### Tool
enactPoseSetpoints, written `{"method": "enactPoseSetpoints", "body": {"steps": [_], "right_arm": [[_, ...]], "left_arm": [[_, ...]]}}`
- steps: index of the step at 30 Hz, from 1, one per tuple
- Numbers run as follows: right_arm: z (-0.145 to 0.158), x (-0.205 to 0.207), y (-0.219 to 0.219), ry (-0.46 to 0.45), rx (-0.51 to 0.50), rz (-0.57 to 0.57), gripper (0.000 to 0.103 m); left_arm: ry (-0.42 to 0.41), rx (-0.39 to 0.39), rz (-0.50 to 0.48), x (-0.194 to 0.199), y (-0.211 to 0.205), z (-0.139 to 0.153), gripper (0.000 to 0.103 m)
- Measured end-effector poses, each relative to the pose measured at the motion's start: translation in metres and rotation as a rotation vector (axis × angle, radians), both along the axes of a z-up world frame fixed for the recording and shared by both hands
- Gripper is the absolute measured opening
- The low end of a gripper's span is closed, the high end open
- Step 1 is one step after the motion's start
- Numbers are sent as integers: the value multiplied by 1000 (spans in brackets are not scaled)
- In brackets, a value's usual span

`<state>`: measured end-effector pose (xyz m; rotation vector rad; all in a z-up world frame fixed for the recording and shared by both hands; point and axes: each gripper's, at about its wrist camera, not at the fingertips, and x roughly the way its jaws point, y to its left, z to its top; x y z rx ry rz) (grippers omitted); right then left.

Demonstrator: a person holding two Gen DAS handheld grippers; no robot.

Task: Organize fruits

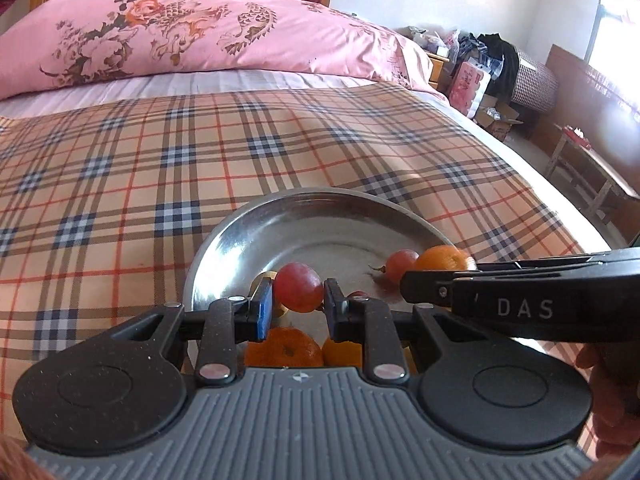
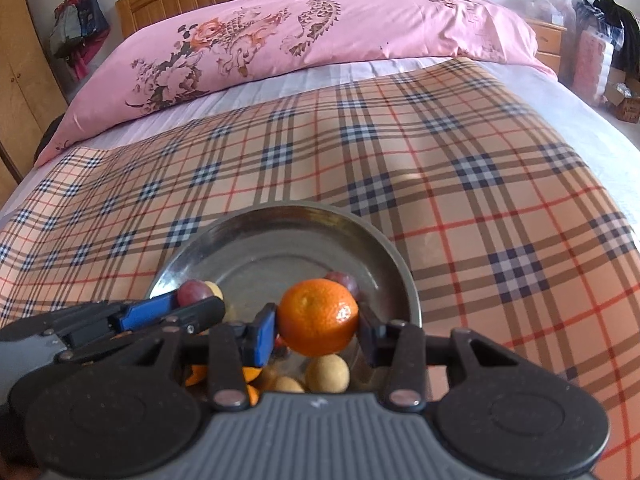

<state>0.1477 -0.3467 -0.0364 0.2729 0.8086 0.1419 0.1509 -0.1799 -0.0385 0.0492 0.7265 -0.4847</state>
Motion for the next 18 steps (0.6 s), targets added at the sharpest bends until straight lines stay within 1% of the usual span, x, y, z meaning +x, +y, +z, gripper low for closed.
{"method": "enactPoseSetpoints", "body": {"steps": [1, 2, 4, 5, 6, 8, 10, 12, 16, 18], "right_arm": [[0, 0, -1, -8, 2, 2, 41], [0, 0, -1, -12, 0, 1, 41], [1, -2, -3, -17, 0, -2, 43], [2, -4, -4, -18, 0, -5, 43], [5, -7, -5, -22, -4, -9, 43], [10, -14, -6, -32, -12, -16, 45], [16, -22, -5, -41, -26, -16, 47], [21, -34, -4, -48, -51, -23, 50], [27, -57, -4, -60, -85, -32, 57], [31, -70, -3, -72, -97, -30, 63]], "left_arm": [[2, -1, 3, 1, 1, -1, 37], [4, -2, 10, 1, 2, 0, 41], [5, -8, 11, -1, 5, 1, 56], [6, -9, 9, -2, 7, 2, 59], [2, -9, 11, -5, 8, 4, 65], [-10, 1, 21, -10, 10, 9, 77], [-20, 13, 42, -17, 14, 14, 93], [-23, 19, 65, -27, 19, 21, 103], [-38, 46, 118, -52, 30, 35, 103], [-36, 55, 131, -66, 35, 40, 103]]}}
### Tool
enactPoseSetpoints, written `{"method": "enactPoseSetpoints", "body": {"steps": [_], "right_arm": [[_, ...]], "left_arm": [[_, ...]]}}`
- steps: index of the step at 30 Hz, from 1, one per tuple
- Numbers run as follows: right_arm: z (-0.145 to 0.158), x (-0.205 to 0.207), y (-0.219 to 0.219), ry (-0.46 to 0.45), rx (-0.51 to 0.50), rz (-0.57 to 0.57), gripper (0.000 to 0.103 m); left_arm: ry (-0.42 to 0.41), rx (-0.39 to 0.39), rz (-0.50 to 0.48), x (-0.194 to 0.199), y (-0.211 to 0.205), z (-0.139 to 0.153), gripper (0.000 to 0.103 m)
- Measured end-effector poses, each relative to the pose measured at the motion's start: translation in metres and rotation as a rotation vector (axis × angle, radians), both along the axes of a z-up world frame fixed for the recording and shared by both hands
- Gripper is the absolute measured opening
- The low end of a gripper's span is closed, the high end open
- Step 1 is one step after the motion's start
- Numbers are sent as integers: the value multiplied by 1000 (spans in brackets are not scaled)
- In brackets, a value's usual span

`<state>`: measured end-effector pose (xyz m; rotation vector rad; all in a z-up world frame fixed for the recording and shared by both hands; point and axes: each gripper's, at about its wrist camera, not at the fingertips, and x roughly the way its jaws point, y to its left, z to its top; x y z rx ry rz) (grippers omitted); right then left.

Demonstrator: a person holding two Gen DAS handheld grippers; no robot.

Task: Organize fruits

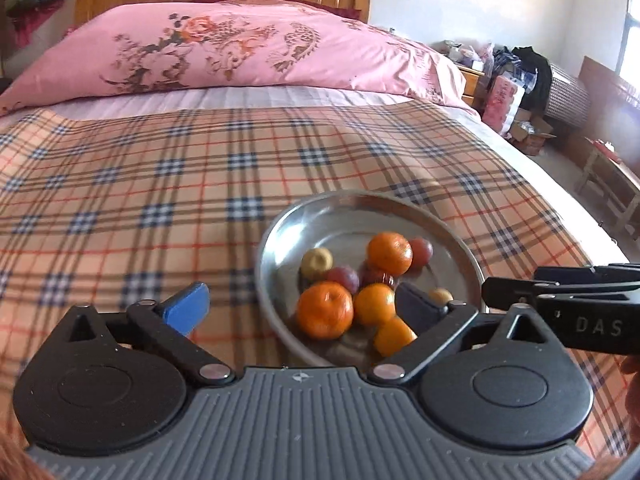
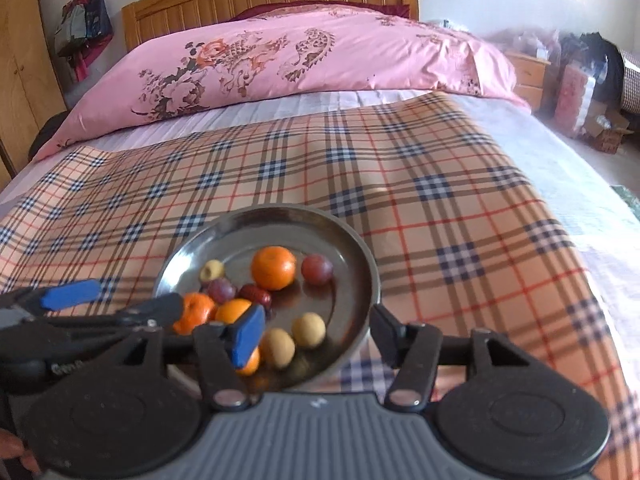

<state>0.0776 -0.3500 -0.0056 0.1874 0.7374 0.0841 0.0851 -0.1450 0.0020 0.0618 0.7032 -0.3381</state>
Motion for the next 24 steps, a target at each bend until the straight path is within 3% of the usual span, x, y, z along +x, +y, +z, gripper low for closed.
{"method": "enactPoseSetpoints", "body": {"steps": [2, 10, 24], "right_arm": [[3, -13, -2, -8, -2, -3, 69], [3, -55, 1, -3, -51, -10, 76], [-7, -90, 4, 22, -71, -5, 79]], "left_arm": [[-4, 12, 20, -15, 4, 5, 103], [21, 23, 75, -59, 13, 7, 103], [34, 57, 80, -87, 12, 3, 103]]}}
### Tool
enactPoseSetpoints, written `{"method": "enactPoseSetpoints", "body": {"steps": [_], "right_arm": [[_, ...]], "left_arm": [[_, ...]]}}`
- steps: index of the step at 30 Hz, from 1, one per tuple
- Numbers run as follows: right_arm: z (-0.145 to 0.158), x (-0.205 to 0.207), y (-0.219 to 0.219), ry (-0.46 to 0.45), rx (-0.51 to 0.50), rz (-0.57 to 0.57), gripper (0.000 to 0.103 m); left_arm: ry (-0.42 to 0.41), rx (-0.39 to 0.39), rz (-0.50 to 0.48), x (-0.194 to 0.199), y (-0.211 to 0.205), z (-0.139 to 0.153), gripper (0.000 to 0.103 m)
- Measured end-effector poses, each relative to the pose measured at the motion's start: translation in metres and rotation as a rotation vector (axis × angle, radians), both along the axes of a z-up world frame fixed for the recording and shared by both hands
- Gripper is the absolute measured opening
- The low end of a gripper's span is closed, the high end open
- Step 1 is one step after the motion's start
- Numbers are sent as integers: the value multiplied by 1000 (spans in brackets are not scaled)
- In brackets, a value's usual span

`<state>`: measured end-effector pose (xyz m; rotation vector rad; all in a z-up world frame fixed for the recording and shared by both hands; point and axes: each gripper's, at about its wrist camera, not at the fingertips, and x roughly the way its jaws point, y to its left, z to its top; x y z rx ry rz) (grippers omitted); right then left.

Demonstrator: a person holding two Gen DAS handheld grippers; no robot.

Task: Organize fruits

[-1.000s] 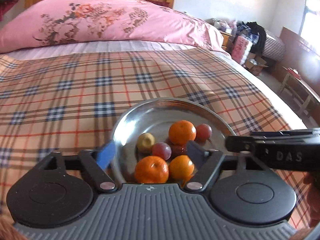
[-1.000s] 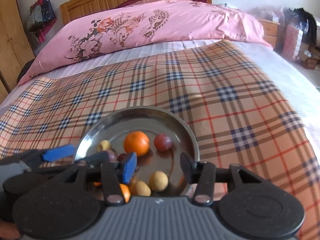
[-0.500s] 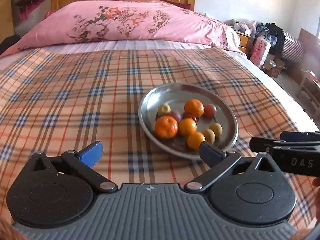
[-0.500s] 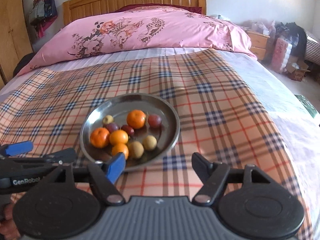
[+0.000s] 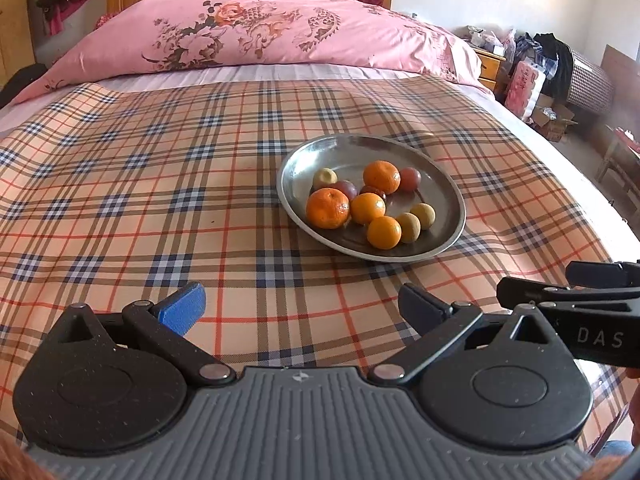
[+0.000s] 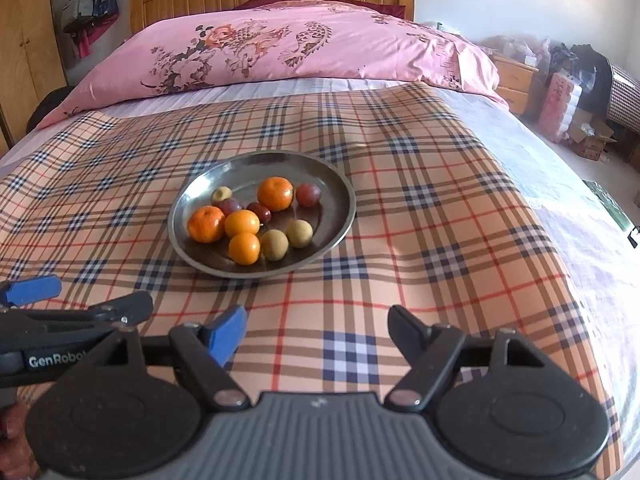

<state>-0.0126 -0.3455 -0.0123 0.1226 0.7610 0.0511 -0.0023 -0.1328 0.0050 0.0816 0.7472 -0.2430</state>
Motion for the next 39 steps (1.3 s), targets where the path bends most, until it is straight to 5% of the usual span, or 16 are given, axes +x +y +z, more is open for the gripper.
{"method": "enactPoseSetpoints", "body": {"steps": [39], "right_arm": [[0, -6, -4, 7, 30, 0, 81]], "left_arm": [[-38, 8, -20, -5, -1, 2, 103]]}}
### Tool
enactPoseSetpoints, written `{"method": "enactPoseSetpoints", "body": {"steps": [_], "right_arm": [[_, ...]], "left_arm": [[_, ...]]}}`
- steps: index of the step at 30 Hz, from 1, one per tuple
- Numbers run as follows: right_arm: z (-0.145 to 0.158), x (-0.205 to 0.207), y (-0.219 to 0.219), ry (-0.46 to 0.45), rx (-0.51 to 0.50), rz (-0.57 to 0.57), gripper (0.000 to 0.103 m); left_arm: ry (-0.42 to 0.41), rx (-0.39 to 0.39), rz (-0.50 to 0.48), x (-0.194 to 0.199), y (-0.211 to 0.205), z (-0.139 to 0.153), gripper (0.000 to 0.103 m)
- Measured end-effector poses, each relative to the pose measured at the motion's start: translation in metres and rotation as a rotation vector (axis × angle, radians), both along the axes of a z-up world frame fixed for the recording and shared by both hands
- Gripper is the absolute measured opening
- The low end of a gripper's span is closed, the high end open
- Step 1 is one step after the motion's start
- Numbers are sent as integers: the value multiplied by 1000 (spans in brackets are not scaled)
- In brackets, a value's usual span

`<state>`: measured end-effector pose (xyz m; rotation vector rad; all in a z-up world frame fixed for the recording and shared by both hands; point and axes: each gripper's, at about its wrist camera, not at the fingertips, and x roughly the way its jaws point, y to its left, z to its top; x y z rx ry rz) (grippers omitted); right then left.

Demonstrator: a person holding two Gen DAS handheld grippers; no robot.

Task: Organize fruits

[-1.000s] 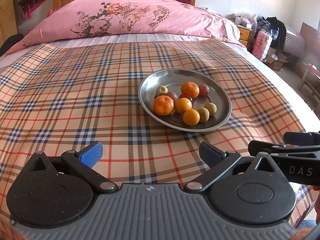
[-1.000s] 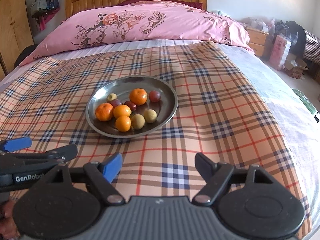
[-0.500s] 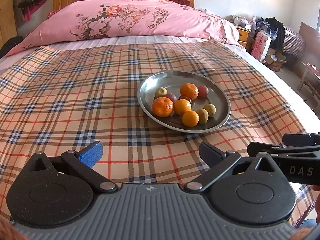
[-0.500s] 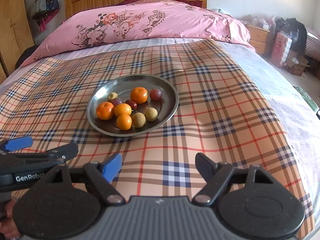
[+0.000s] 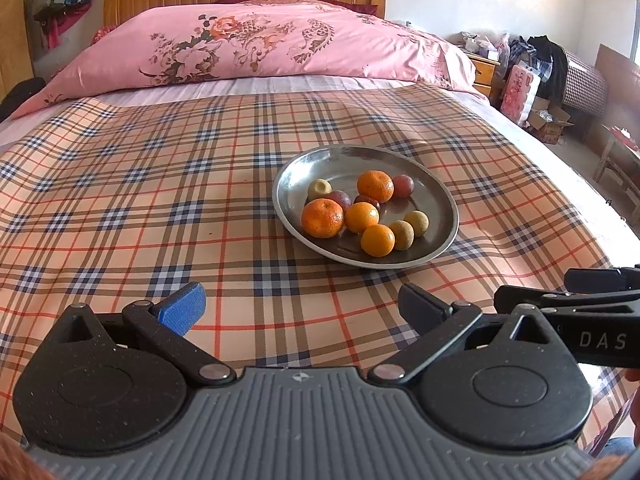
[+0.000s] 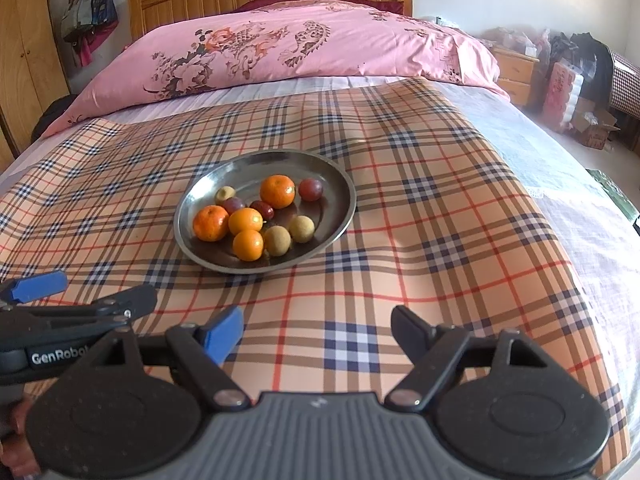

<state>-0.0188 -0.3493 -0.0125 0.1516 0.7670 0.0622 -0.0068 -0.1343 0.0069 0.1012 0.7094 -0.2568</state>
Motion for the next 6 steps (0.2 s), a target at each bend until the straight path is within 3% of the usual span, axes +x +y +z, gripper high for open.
{"method": "enactPoseSetpoints", "body": {"steps": [6], "right_arm": [[0, 0, 0, 0, 6, -1, 82]], "left_arm": [[-1, -8, -3, 0, 1, 1, 103]]}}
